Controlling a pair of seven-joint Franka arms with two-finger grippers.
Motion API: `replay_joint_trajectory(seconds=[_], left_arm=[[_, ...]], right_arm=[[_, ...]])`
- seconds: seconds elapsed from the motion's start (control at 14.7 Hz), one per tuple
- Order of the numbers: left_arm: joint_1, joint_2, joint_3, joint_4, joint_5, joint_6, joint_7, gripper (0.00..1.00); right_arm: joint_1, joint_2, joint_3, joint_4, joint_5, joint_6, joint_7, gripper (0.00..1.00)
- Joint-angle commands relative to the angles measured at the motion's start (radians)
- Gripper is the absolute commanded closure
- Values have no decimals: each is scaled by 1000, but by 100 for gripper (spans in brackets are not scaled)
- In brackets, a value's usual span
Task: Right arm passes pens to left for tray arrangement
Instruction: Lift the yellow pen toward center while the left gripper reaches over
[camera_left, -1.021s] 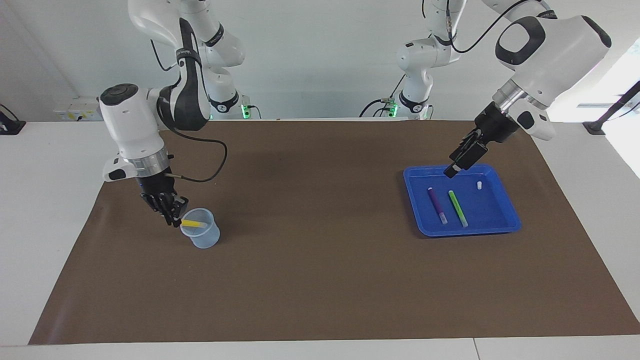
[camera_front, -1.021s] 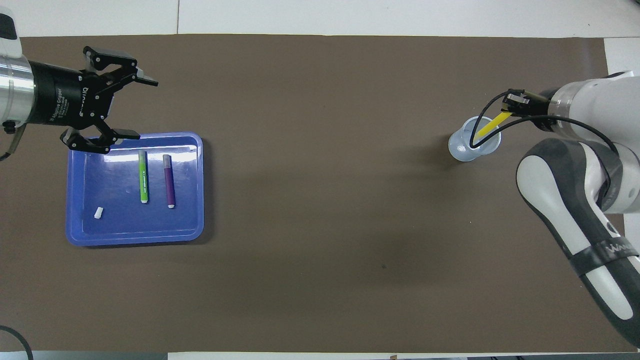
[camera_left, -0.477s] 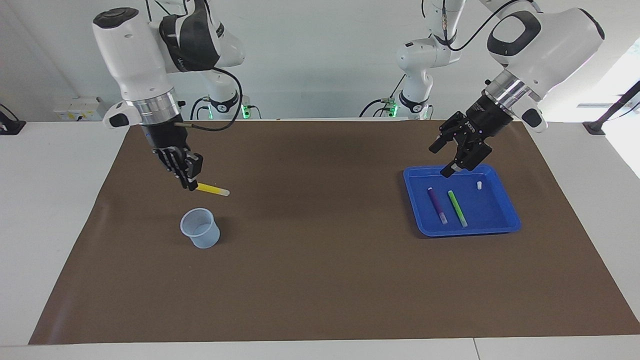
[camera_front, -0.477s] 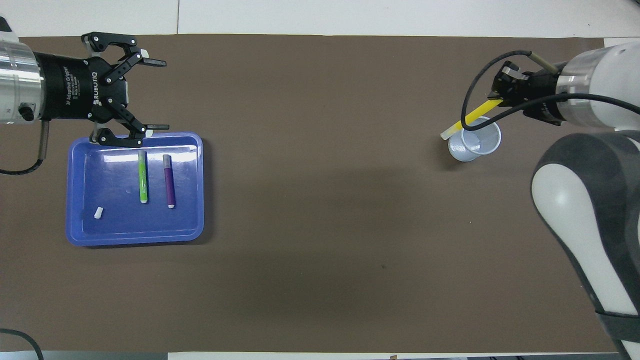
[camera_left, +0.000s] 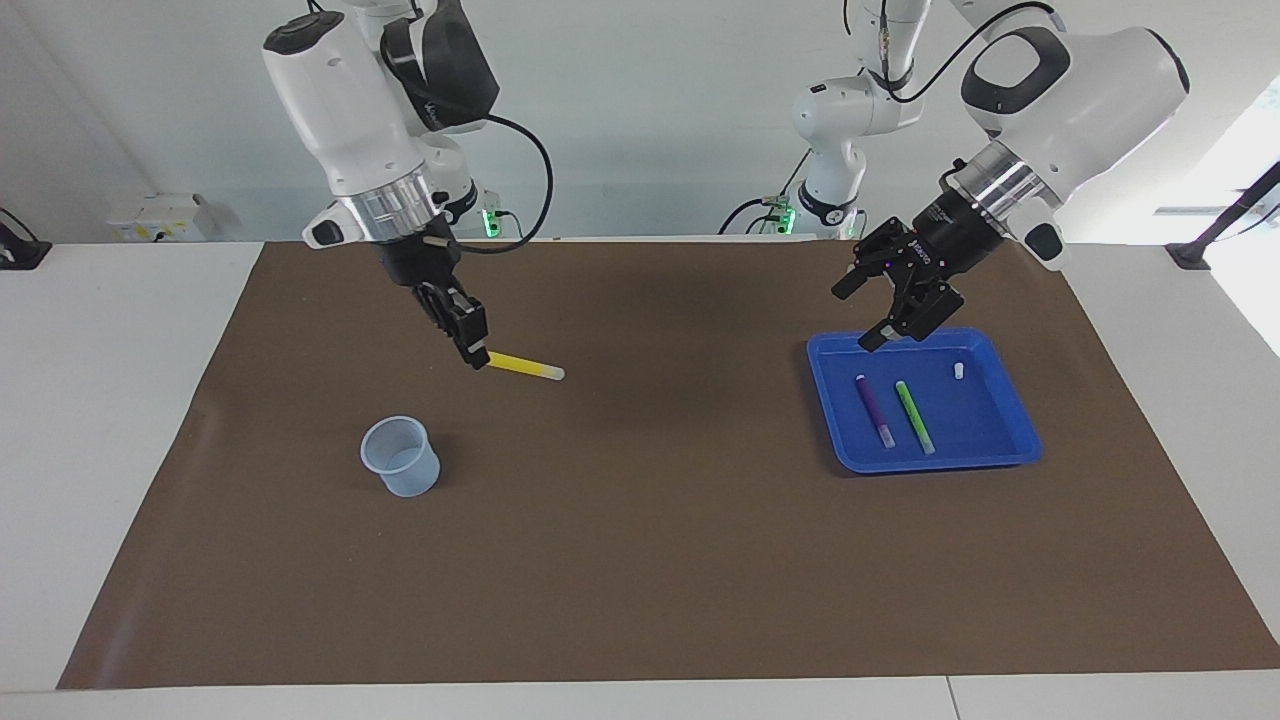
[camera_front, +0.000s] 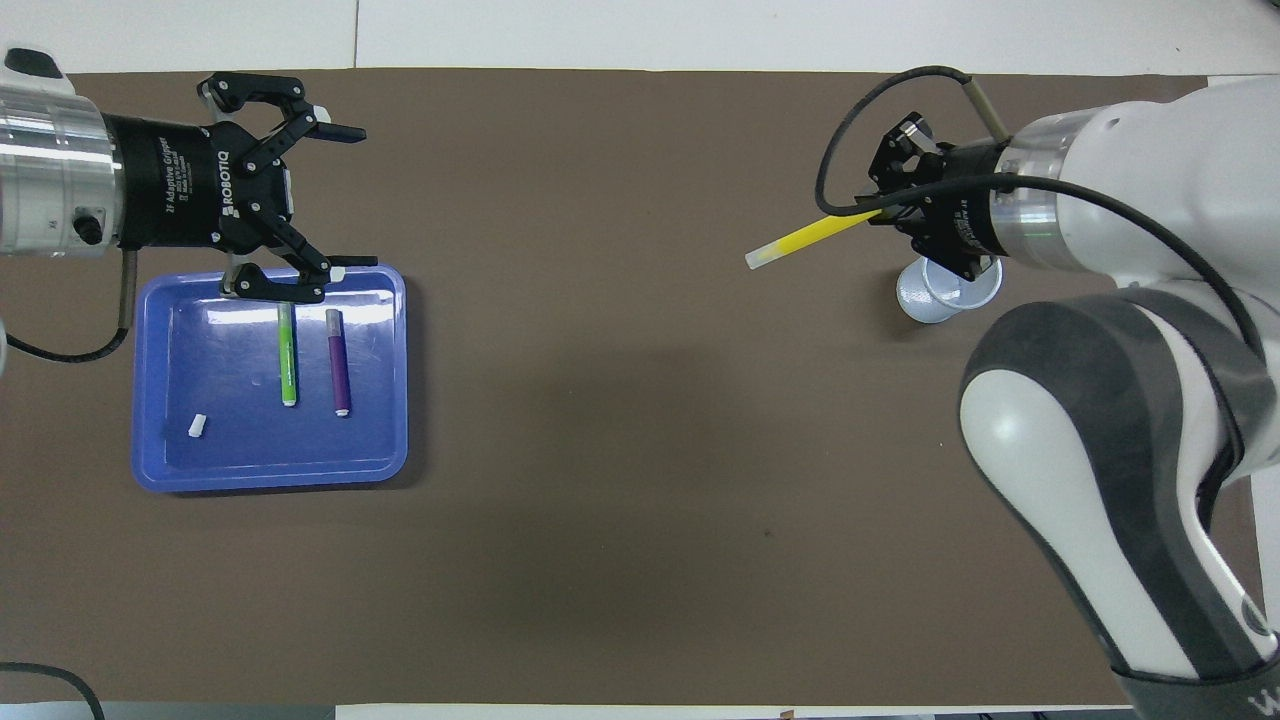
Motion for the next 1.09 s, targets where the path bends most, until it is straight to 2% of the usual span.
replay_joint_trajectory(seconds=[0.0,0.14,0.41,0.68,0.95,1.02], left_arm=[[-85,-47,10,-56,-14,74,-122,0],[-145,-48,13,-56,32,107,-214,0],[-268,-42,11,-48,297,151,-434,0],[-283,-36,10,-50,405,214,-588,0],[-285,-36,10,-57,443,213,-585,0],[-285,-36,10,-57,449,211,-584,3]], right_arm=[[-5,39,71,77,16,2,208,100],[3,42,119,86,12,2,298,100],[12,42,201,86,2,6,375,100],[15,41,231,86,-1,6,388,100],[15,41,231,86,-4,8,386,100],[15,41,232,86,-4,6,386,100]])
